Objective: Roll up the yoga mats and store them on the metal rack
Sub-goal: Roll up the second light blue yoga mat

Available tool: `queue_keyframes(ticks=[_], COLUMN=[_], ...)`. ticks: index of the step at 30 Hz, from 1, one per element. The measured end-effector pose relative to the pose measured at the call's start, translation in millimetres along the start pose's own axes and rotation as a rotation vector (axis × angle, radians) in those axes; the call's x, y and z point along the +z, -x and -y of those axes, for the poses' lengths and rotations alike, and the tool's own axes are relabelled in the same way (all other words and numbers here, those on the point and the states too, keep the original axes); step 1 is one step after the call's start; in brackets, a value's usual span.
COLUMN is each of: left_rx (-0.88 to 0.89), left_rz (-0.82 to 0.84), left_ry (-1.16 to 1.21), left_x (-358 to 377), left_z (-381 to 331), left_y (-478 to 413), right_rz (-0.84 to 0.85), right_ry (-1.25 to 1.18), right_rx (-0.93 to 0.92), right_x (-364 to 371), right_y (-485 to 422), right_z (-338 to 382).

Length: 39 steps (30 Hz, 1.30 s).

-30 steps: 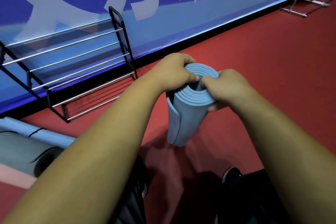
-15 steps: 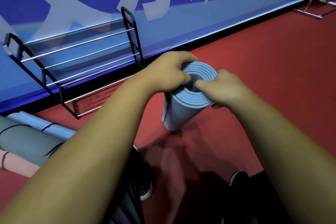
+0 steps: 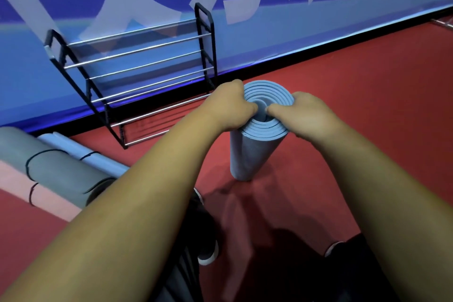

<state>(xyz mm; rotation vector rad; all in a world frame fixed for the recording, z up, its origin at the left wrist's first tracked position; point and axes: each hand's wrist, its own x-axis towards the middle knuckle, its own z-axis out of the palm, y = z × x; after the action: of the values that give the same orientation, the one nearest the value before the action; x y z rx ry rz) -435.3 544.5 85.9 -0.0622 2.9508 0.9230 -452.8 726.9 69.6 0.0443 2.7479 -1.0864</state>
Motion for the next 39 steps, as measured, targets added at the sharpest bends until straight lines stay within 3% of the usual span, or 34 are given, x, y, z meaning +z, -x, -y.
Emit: queue_keyframes(ticks=[6,11,18,25,31,35,39], left_rx=[-0.046,-0.146,-0.317,-0.410,-0.490,-0.588,-0.674], left_rz=[0.086,0.132,0.123,0.048,-0.109,-0.026,0.021], left_ry=[0.214,0.381,0.402,0.253,0.445,0.283,0.445], left_x=[-21,-36,-46,-55,-53,-66,-77], left_z=[35,72,115,132,163,178,198], left_y=[9,28,68,78,61,48,53], right_rz=[0.127,0.165,0.272,0.301,0.315,0.327,0.346], right_ry=[-0.216,0.006,0.217,0.353,0.415,0.466,0.516], right_rx=[-0.090,-0.170,-0.315,-0.419,-0.476,-0.509,-0.548], right_x=[24,46,88,119,141,165,185], right_y=[7,18,31,20,-12,-23,-26], right_z=[21,63,101,128,154,171,189])
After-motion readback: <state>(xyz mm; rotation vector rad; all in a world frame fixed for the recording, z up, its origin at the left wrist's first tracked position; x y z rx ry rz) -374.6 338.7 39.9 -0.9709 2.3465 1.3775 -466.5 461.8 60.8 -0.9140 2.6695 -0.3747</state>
